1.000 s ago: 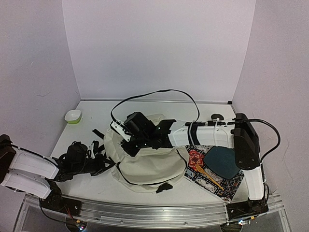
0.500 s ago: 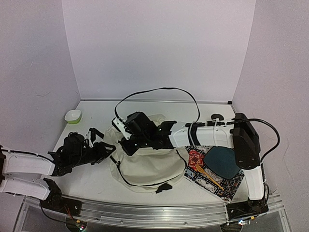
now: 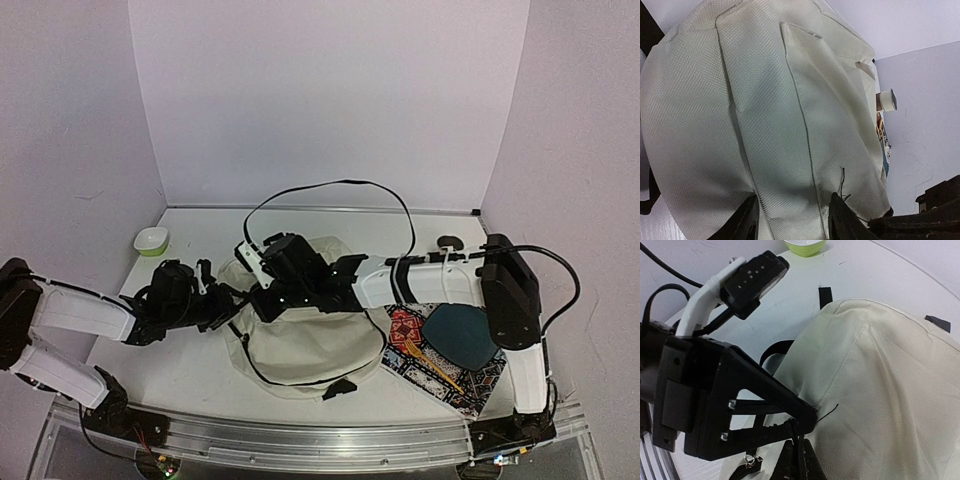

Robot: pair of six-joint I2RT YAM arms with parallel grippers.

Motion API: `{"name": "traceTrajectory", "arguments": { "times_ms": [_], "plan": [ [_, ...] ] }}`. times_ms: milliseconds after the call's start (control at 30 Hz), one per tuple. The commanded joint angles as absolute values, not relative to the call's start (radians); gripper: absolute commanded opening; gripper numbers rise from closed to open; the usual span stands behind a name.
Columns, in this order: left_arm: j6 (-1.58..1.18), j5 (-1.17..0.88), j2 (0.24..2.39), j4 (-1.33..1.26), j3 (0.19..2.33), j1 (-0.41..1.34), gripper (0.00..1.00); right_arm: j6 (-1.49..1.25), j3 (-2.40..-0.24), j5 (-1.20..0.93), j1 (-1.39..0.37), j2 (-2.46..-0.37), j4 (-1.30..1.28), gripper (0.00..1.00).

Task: Pack the student bag
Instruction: Hold the lower front pocket of the student bag, then zip the lower front pocket of the student bag.

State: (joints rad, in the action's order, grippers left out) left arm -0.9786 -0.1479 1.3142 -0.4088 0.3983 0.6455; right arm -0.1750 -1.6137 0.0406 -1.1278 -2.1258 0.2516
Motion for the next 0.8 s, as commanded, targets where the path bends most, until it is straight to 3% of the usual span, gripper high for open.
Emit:
{"name": "traceTrajectory", "arguments": {
  "times_ms": [0,267,533,767],
  "plan": [
    [-1.021,-0.187,1.365,-0.444,0.46,0.639,0.49,-0.208,-1.612,-0.025,-1.14,-2.043,0.339,0.0],
    [-1.132,-0.287,1.469,-0.608,0.459,0.637,0.45,-0.215,-1.604,-0.029,-1.141,-2.051,0.362,0.0],
    [-1.154,-0.281,1.472,-0.695,0.426,0.637,0.02,-0.222,-1.59,0.004,-1.14,-2.069,0.364,0.0],
    [-1.132,-0.197,1.389,-0.69,0.323,0.618,0.0,-0.209,-1.534,0.107,-1.139,-2.002,0.365,0.0]
  ]
}}
